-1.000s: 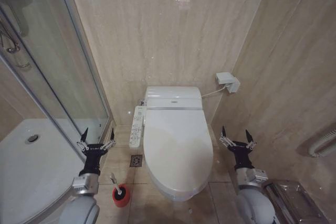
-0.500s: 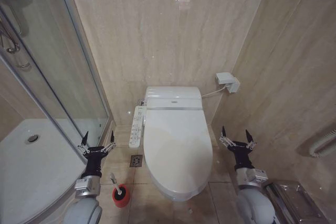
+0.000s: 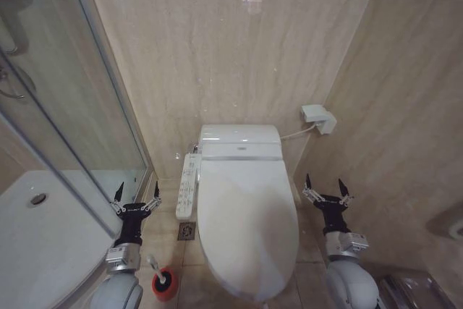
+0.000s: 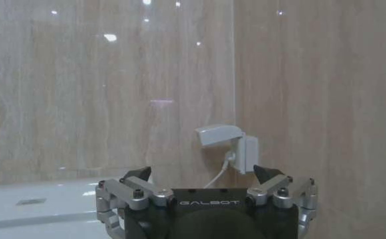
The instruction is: Open the toilet lid, clean the toilet bowl with a toilet brush, close the toilet lid, and flush.
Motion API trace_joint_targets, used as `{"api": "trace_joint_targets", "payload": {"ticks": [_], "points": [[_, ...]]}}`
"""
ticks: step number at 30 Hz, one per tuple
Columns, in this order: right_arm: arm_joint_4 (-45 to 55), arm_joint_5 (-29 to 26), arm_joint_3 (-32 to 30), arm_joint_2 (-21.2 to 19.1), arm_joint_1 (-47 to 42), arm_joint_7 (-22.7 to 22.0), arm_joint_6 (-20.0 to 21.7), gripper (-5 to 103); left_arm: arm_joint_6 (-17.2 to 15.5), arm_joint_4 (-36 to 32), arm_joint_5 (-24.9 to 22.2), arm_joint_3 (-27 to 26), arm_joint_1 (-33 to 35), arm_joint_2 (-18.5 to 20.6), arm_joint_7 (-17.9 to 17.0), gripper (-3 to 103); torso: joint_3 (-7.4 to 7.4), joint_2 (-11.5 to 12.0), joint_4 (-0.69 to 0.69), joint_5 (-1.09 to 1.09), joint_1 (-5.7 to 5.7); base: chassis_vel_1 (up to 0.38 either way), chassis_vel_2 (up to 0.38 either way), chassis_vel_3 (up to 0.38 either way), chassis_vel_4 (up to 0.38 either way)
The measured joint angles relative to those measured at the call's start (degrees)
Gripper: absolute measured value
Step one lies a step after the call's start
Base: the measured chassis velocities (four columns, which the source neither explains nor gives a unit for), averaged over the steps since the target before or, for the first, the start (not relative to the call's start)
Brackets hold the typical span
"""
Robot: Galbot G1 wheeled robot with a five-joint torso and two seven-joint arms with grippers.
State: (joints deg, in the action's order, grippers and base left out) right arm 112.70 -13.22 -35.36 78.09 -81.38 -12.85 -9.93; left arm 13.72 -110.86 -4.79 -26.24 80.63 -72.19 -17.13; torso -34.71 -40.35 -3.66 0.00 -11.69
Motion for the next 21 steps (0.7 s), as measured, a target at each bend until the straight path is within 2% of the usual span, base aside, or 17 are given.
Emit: {"api": "trace_joint_targets", "payload": {"ticks": [12,21], "points": [[0.0,0.0,0.0,0.0,-0.1,0.0,0.0,100,0.5,0.3,0.4,0.5,-0.1,-0.1,0.1,100,0.04,0.0,-0.02,0.00,0.10,-0.013,0.008,0.007,-0.007],[0.0,0.0,0.0,0.0,0.0,0.0,0.0,100,0.9,1.0,0.5,0.8,-0.5,0.1,0.1,100,0.00,0.0,-0.02,-0.01,-0.01,-0.129,0.123,0.132,-0.108]]}}
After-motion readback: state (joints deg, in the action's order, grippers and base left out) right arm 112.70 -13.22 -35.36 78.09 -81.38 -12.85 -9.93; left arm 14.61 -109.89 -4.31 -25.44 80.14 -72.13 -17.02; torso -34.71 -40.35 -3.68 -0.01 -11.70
